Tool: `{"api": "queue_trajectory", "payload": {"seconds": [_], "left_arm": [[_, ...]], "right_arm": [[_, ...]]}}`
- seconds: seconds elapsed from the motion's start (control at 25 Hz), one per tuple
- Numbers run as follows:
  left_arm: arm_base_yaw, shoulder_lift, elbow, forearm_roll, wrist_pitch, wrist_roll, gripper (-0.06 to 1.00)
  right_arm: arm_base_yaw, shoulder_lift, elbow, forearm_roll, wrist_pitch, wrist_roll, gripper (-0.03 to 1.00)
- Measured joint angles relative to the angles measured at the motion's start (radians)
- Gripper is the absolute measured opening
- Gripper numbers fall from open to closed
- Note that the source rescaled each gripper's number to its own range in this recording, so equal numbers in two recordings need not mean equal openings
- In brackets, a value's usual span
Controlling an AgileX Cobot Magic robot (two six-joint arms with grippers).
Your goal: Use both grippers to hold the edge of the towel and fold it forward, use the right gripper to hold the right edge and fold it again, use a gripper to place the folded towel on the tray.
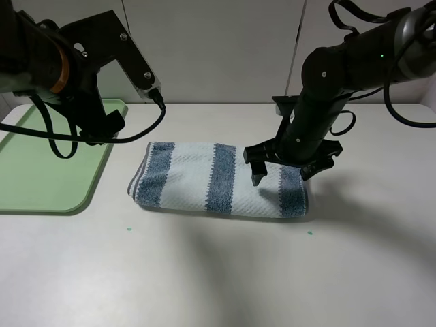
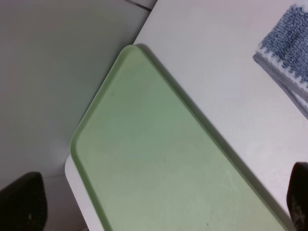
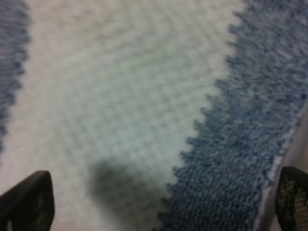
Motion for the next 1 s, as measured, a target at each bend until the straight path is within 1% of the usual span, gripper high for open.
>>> {"api": "queue_trajectory", "payload": {"seconds": [0.2, 0.36, 0.6, 1.0], "left_arm": [[0.0, 0.0, 0.0, 0.0, -0.001, 0.0, 1.0], [0.0, 0.0, 0.0, 0.0, -0.003, 0.0, 1.0], [0.0, 0.0, 0.0, 0.0, -0.003, 0.0, 1.0], [0.0, 0.0, 0.0, 0.0, -0.004, 0.0, 1.0]], "right_arm": [[-0.012, 0.0, 0.006, -0.013, -0.056, 0.042, 1.0], [-0.012, 0.025, 0.006, -0.03, -0.077, 0.075, 1.0], [-0.012, 0.092, 0.006, -0.032, -0.106, 0.101, 1.0], [-0.012, 0.138, 0.007, -0.047, -0.125, 0.135, 1.0]]}}
